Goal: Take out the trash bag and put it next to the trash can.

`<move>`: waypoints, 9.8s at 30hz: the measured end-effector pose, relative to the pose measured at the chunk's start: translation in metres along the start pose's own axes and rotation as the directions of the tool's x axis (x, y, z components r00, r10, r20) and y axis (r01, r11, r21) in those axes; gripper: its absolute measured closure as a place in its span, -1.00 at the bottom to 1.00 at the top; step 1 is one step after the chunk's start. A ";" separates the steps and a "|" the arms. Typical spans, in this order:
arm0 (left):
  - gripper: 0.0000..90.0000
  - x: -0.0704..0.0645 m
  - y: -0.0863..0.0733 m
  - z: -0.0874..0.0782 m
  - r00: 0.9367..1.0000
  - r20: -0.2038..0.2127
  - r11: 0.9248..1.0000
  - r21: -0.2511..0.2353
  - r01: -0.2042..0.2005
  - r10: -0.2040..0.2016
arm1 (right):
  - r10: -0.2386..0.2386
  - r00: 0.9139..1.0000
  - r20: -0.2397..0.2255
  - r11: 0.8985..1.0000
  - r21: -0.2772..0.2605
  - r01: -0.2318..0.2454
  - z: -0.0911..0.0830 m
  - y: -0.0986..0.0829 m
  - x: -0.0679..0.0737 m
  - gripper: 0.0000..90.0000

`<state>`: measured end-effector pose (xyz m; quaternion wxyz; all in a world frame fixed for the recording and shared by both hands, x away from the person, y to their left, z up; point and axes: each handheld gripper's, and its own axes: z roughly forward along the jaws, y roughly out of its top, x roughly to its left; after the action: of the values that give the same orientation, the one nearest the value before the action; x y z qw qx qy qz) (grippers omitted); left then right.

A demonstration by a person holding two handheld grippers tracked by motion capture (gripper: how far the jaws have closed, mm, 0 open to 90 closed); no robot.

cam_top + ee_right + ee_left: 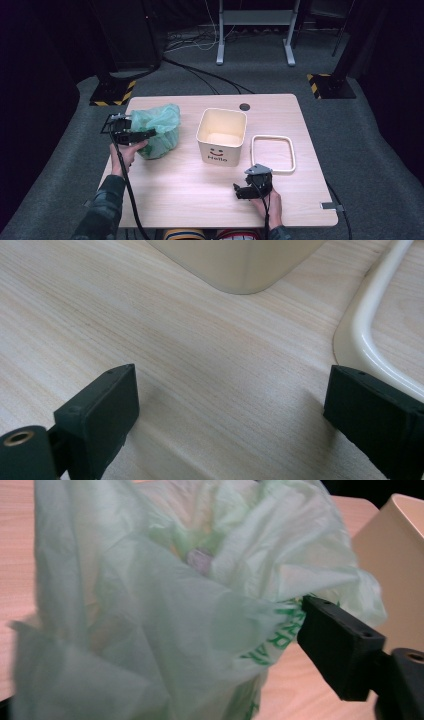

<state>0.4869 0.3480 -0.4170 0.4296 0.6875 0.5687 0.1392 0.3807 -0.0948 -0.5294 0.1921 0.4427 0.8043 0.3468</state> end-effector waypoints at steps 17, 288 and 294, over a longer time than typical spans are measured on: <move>-0.90 -0.005 -0.027 -0.023 1.000 0.024 1.000 -0.019 -0.003 0.004 | 0.002 1.000 -0.003 1.000 0.001 -0.002 0.000 0.000 0.000 -0.85; -0.99 -0.034 -0.156 0.012 0.955 -0.134 0.960 0.134 -0.245 0.263 | 0.268 0.934 0.235 0.963 -0.078 -0.257 -0.103 0.132 -0.182 0.82; -0.99 -0.034 -0.156 0.012 0.955 -0.134 0.959 0.135 -0.248 0.266 | 0.264 0.936 0.234 0.964 -0.085 -0.251 -0.106 0.136 -0.183 0.82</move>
<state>0.3815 0.3093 -0.5306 0.3227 0.7670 0.5124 0.2122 0.4917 -0.2407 -0.3574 0.2542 0.5779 0.7002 0.3335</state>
